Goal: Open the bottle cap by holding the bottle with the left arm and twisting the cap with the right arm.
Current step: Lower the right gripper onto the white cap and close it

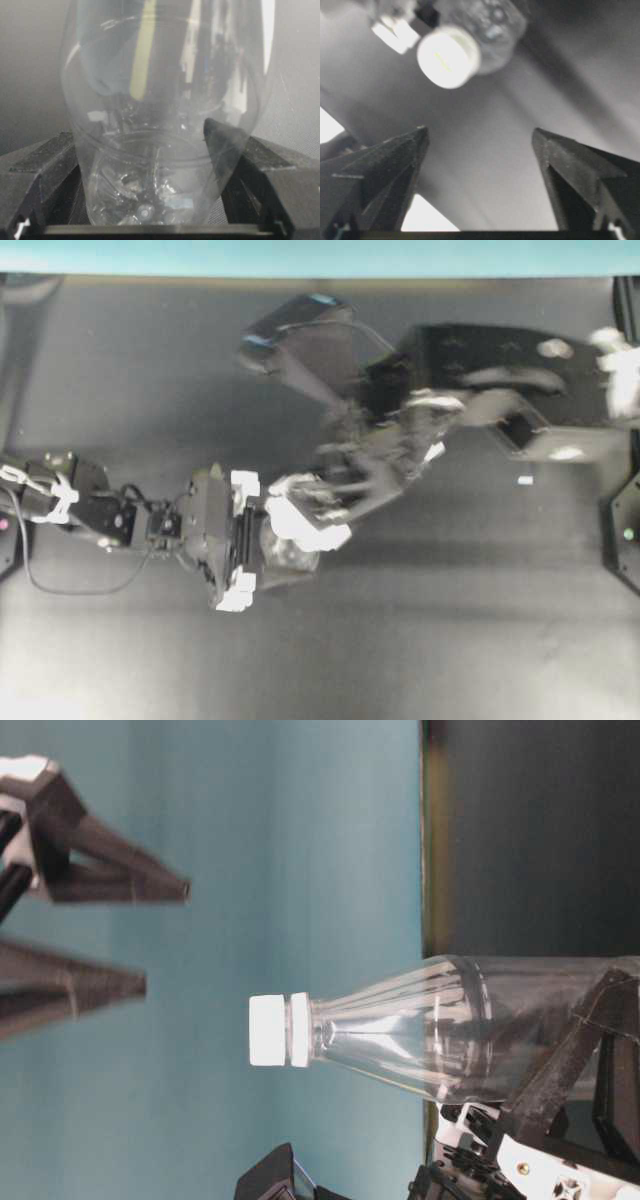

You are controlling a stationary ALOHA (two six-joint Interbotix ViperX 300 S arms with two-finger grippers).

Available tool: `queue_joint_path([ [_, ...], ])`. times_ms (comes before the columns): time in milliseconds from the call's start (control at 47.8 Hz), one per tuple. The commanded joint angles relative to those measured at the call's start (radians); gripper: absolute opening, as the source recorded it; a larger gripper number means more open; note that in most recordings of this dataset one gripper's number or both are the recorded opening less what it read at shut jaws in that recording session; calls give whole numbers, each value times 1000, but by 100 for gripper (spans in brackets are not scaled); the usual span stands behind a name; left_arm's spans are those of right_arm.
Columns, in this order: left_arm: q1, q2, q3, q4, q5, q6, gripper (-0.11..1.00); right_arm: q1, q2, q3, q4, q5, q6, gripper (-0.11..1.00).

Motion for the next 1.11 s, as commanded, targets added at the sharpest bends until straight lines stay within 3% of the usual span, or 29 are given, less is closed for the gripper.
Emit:
queue_joint_path([
  [0, -6, -3, -5, 5, -3, 2, 82, 12, 38, -58, 0, 0, 31, 80],
  [669, -8, -3, -5, 5, -2, 0, 82, 18, 147, -83, -6, -3, 38, 76],
  [815, -8, -3, -3, 5, -3, 0, 82, 25, 152, -83, -5, -3, 35, 63],
  [962, -8, -3, -2, 5, 2, 0, 82, 31, 153, -81, -6, -2, 29, 37],
  [1087, -8, -5, 5, 5, 5, 0, 82, 34, 155, -80, -6, 0, 8, 37],
])
